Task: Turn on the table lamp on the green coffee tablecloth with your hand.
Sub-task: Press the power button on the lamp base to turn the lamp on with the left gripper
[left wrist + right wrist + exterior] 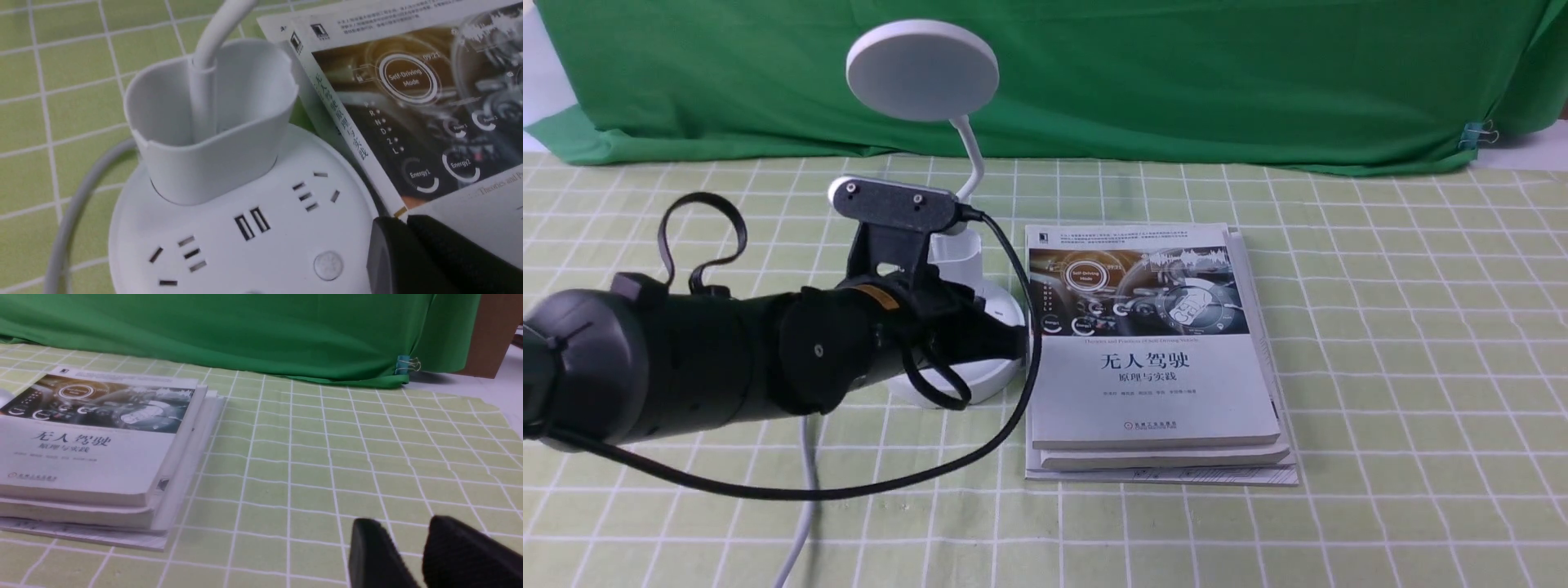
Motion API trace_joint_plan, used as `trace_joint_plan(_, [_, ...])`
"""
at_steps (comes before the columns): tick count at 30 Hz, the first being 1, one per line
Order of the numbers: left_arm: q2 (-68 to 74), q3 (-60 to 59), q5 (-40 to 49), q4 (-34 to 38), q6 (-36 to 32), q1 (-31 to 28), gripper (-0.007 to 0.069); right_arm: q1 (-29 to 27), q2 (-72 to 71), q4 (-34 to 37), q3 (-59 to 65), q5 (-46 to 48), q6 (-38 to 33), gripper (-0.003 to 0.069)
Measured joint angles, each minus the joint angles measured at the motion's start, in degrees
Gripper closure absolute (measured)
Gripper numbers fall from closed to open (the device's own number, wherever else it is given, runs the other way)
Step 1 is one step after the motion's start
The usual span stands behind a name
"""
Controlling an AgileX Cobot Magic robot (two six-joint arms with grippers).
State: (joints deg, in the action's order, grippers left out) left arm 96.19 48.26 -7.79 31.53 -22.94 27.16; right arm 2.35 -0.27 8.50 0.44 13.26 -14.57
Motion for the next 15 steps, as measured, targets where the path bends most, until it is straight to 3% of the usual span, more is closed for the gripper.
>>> trace_joint_plan(6, [1.9,0.2,5.0,0.4,4.6,-5.6,0.0606,0.0,0.0,0.0,0.0,0.0,0.0,0.0414])
trace_joint_plan(15, [2.0,1.7,9.5,-1.8,4.5,-6.0,0.0606,0.0,0.0,0.0,0.0,0.0,0.0,0.0414])
